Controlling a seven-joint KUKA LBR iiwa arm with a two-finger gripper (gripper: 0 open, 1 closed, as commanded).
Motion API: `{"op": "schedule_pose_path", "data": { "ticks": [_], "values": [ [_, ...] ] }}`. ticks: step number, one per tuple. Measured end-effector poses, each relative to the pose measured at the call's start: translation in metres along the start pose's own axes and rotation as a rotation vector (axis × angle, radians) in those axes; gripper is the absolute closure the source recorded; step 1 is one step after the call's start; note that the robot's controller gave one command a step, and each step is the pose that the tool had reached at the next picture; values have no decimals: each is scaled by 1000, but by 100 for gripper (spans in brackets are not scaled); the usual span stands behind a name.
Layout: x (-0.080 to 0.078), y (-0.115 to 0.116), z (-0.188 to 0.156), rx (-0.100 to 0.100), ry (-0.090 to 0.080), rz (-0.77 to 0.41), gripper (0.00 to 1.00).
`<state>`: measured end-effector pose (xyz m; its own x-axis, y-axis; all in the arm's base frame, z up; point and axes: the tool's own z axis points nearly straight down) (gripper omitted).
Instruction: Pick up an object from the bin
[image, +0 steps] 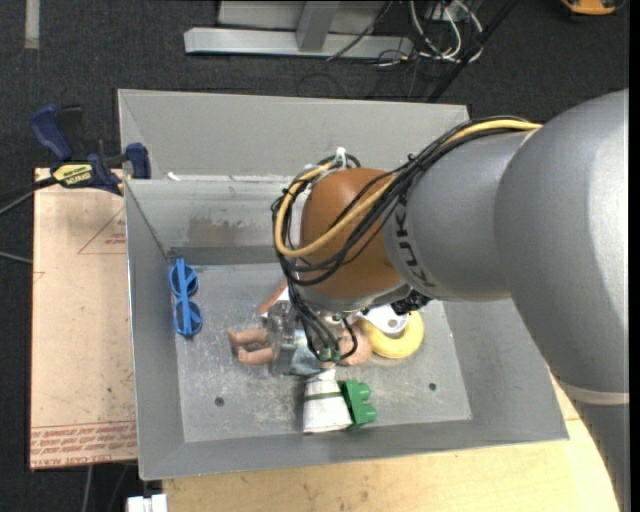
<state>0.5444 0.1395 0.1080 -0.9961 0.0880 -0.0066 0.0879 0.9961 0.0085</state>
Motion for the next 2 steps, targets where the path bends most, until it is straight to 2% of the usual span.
{"op": "schedule_pose_path", "data": {
  "ticks": [2],
  "values": [
    [-2, 1, -48, -2, -6, 1, 100]
  ]
}}
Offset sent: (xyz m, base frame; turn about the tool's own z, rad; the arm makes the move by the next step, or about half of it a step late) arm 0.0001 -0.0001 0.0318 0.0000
